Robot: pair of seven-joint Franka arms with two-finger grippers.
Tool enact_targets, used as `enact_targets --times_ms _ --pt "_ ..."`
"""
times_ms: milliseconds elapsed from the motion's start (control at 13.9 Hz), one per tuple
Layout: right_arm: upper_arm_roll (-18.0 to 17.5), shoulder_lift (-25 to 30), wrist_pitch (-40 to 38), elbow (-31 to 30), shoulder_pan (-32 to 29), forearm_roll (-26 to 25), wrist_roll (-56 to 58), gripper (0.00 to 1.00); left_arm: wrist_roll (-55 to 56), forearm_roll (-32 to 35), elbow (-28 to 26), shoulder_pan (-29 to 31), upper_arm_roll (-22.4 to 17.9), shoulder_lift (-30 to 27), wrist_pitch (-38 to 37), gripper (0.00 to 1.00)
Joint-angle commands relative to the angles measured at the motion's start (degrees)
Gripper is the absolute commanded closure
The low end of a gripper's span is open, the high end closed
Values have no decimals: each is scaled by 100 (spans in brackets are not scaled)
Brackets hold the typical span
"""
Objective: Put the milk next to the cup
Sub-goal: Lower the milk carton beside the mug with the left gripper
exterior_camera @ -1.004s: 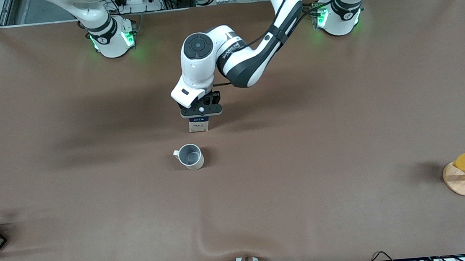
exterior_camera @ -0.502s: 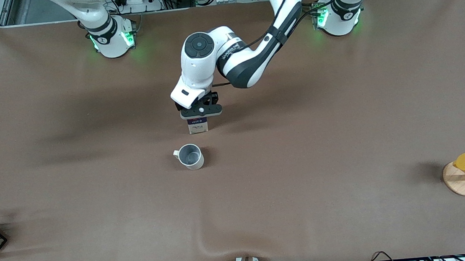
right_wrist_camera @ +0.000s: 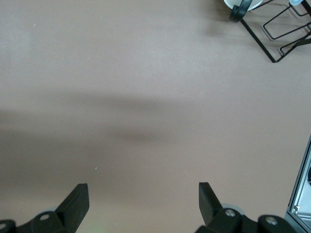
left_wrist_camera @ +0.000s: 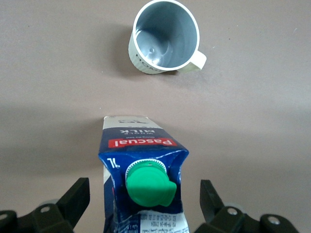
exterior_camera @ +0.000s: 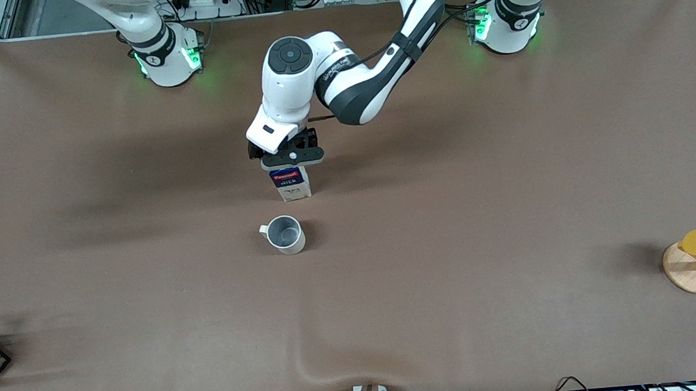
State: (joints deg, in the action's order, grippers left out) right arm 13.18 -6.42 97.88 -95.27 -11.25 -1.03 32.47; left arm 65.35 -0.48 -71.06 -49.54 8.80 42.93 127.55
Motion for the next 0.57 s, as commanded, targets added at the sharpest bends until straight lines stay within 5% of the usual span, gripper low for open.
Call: enact_targets --times_ms 0,502 --pt "-113 184 -14 -44 9 15 -31 0 153 84 93 23 -18 -100 -54 0" --pt "-1114 545 -515 -53 -79 -63 -1786 0 -751 145 84 1024 -132 -1145 -1959 0"
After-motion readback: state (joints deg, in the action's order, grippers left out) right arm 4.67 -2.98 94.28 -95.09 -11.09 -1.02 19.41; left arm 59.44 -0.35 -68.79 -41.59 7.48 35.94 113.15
